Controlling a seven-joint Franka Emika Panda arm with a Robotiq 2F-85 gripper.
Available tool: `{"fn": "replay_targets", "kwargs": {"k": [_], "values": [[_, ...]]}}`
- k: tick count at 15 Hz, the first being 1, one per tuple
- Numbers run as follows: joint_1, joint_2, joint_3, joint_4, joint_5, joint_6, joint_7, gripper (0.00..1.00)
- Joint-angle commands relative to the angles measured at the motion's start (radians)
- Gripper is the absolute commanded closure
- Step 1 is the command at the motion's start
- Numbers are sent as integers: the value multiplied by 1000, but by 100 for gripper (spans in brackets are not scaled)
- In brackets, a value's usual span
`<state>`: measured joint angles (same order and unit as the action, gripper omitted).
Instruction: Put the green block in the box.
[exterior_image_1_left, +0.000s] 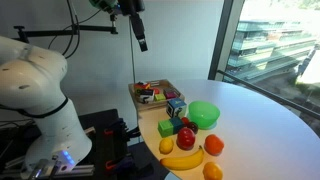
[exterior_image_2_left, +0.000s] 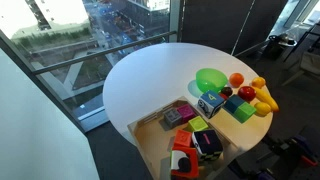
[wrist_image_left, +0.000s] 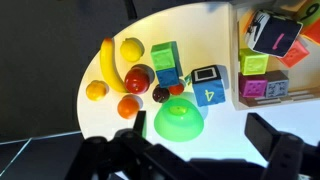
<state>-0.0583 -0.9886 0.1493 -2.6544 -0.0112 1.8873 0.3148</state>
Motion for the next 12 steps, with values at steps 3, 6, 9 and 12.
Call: {"fn": "replay_targets", "kwargs": {"k": [3,6,9,12], "values": [[0,1,-1,3,-1,-3,0,0],[0,1,-1,3,-1,-3,0,0],[-11,28,-3,20,-3,-10,5,0],[-20,69,-17,37,-4,-24,-1,0]]}}
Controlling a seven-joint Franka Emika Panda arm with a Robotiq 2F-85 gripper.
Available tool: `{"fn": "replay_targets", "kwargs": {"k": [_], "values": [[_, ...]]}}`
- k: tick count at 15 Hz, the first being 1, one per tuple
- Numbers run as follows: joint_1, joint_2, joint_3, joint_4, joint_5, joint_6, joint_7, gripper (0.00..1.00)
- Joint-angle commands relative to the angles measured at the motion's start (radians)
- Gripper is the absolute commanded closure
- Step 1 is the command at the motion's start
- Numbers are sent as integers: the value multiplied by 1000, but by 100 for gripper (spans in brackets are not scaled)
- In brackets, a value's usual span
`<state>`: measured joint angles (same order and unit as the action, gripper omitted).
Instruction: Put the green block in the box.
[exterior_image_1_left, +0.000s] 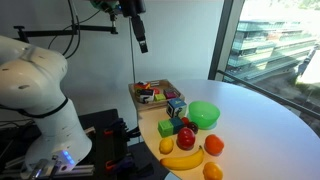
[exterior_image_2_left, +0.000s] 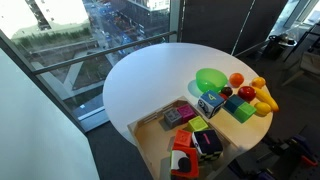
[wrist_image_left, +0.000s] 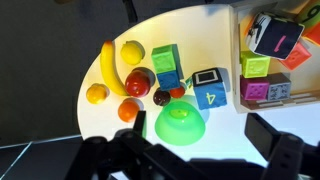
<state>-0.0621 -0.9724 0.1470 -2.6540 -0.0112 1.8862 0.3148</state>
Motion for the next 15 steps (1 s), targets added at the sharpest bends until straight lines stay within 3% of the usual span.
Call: {"fn": "replay_targets", "kwargs": {"k": [1,7,15], "values": [[-21,67,-19,41,-5,-26,-3,0],[-18,183,-89,62,1,-40,-73,0],[14,334,-178,38,9,45,-275,0]]}}
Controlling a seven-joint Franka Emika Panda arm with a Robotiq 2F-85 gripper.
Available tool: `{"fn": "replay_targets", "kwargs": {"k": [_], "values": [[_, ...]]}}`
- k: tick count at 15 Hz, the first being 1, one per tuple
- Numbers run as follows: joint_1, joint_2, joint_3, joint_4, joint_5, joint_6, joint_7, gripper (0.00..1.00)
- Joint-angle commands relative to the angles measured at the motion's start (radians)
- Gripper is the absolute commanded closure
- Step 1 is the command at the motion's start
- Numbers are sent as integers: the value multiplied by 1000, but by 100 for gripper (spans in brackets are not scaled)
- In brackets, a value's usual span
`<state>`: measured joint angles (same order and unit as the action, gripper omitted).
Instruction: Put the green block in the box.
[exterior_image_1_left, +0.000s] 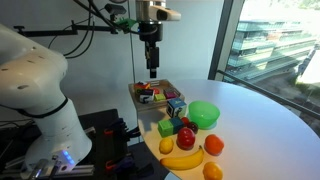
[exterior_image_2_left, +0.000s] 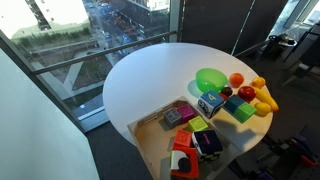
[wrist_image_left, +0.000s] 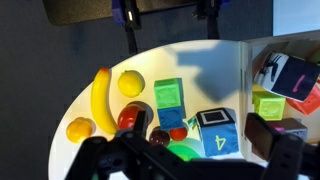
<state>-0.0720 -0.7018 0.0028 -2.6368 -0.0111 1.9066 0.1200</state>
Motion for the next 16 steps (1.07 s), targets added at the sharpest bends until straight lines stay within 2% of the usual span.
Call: {"fn": "replay_targets", "kwargs": {"k": [1,5,11,12,16], "values": [[29,81,-41,22,9,37,-108,0],[33,149,-55,13,-3,112,-176,0],[23,220,-42,-7,-15,235,-162,0],[26,202,-43,-9,-3,207,-157,0],[26,214,-43,-10,-3,213,-157,0]]}}
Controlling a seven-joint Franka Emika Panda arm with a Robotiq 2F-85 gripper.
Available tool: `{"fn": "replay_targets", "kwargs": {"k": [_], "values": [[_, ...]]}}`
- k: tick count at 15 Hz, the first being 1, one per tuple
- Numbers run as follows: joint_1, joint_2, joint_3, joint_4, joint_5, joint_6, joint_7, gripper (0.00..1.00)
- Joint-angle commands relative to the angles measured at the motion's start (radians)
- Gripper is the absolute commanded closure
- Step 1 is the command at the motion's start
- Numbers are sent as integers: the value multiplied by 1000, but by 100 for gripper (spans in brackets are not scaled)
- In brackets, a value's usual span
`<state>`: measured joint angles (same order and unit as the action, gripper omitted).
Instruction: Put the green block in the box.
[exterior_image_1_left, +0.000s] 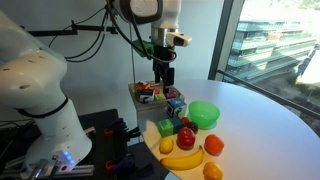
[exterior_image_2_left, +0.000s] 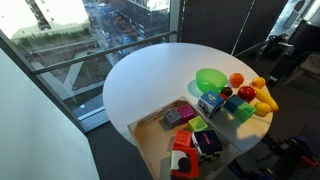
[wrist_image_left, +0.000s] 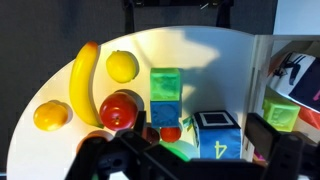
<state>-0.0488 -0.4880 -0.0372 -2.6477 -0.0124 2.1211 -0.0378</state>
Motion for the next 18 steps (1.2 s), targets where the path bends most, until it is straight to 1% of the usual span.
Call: {"fn": "replay_targets", "kwargs": {"k": [1,3,9,18], "values": [[3,-1,-3,1,-1,-2,1,0],[3,-1,-3,1,-1,-2,1,0],[-2,122,-9,10,-2,42,-1,0],[-13,298,1,-12,-33,218,43,0]]}}
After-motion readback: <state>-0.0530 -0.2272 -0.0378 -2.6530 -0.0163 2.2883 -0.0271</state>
